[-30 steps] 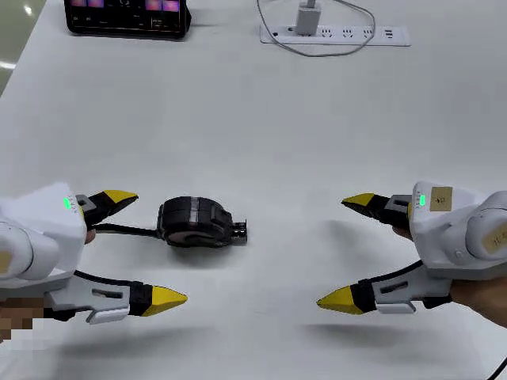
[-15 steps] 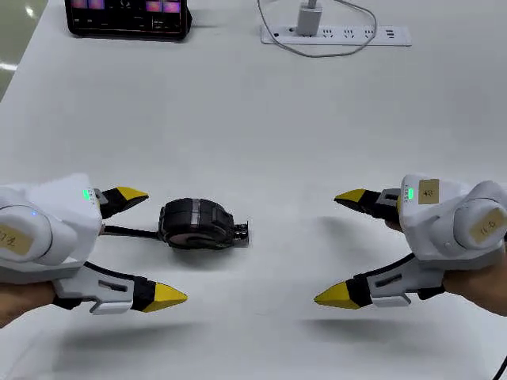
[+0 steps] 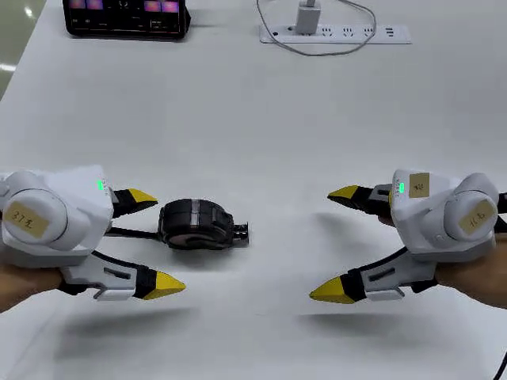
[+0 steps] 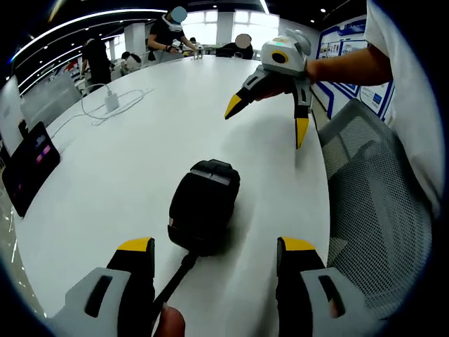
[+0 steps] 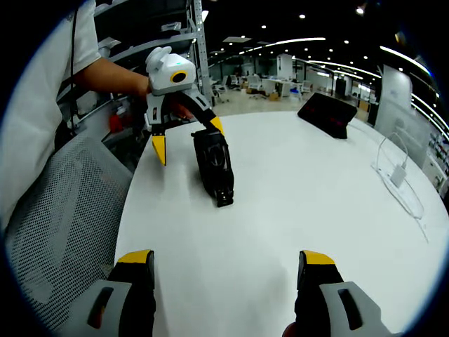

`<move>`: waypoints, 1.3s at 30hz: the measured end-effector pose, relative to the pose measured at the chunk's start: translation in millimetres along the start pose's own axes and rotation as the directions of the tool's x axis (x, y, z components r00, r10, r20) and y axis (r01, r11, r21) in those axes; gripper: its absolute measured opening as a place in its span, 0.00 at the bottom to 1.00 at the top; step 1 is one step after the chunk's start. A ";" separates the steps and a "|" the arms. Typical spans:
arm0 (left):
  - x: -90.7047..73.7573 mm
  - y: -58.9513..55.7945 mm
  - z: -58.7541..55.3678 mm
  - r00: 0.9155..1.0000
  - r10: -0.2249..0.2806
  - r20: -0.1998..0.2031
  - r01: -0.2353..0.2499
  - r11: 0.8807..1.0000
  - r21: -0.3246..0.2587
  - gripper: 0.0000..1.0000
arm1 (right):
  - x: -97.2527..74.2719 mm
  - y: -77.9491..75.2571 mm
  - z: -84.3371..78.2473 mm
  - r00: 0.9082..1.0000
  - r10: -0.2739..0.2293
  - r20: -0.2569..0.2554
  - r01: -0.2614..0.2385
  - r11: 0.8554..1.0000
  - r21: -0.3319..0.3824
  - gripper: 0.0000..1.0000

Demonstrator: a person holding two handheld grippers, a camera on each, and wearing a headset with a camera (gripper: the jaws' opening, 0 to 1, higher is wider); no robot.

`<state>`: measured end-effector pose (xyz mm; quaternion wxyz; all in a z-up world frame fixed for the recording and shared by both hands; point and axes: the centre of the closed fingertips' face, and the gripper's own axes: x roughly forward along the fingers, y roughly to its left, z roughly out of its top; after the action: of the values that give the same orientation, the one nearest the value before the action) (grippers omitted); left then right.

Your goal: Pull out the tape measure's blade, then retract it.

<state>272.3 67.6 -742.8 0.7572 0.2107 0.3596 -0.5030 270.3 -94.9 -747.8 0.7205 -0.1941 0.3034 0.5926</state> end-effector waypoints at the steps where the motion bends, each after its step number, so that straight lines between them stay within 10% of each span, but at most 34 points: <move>1: 0.2 0.3 0.3 1.000 -0.001 -0.001 0.001 1.000 0.002 0.66 | 0.5 -0.1 0.5 1.000 0.000 0.001 0.000 1.000 -0.001 0.83; 39: 15.1 15.0 7.7 0.998 -0.013 -0.062 0.021 0.991 0.134 0.27 | 14.7 0.2 11.0 0.999 0.031 0.014 -0.031 0.999 -0.017 0.82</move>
<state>292.1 59.2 -749.8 0.7257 0.2734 0.3497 -0.5257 274.1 -77.0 -749.4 0.7119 -0.1909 0.2962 0.6074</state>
